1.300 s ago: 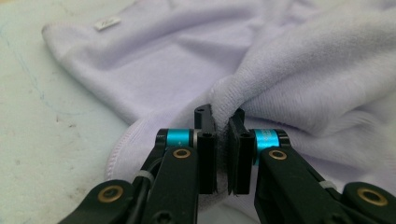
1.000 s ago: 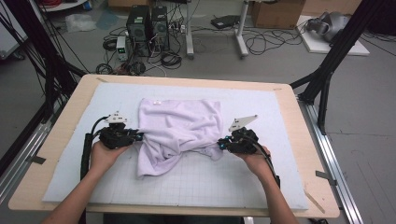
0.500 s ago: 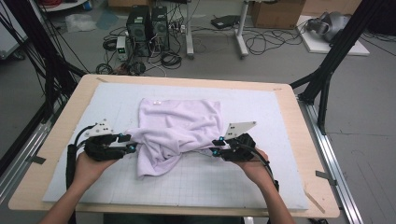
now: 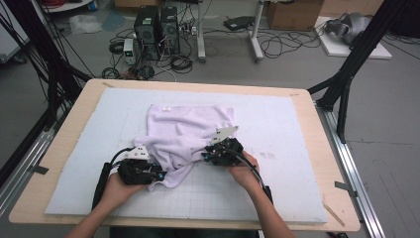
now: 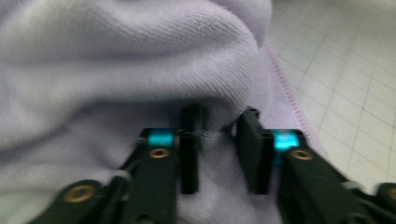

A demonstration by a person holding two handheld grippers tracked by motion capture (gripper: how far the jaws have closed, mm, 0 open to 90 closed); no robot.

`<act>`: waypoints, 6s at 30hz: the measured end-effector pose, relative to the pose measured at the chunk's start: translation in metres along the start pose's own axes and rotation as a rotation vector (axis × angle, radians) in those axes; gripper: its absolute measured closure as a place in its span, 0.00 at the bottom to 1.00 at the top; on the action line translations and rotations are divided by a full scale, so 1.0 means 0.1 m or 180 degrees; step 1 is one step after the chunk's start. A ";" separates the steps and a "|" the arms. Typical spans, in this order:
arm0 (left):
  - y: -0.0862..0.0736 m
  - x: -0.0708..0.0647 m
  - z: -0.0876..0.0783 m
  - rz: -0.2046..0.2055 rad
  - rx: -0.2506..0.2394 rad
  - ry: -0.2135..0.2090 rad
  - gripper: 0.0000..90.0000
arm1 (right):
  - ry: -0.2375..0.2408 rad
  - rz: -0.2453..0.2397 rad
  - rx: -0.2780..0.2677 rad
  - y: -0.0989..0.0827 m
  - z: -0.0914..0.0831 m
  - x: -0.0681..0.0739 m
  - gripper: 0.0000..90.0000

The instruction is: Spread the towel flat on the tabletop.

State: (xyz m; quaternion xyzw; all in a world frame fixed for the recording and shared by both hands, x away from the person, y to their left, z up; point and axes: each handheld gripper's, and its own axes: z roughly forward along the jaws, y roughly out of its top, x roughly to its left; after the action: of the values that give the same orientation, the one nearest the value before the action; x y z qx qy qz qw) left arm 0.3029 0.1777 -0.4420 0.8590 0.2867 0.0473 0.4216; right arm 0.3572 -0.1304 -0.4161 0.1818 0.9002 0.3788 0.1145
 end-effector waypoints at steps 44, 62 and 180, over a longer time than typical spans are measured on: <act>0.22 0.47 -0.59 -0.0128 -0.0400 0.0552 0.69 | -0.0125 0.0436 -0.0312 0.02 -0.52 -0.50 0.79; -0.02 0.39 -0.46 -0.0050 -0.0182 0.0387 0.76 | 0.0199 0.0004 -0.0402 0.07 -0.18 0.02 0.67; -0.26 -0.23 -0.32 0.0478 0.0127 0.0059 0.96 | 0.0529 -0.0137 0.0087 -0.53 -0.37 0.60 0.95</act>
State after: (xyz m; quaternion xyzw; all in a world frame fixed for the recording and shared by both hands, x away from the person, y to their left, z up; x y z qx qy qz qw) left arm 0.2619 0.2005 -0.4376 0.8858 0.2262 0.0809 0.3970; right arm 0.2775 -0.1636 -0.4329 0.1320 0.9154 0.3777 0.0451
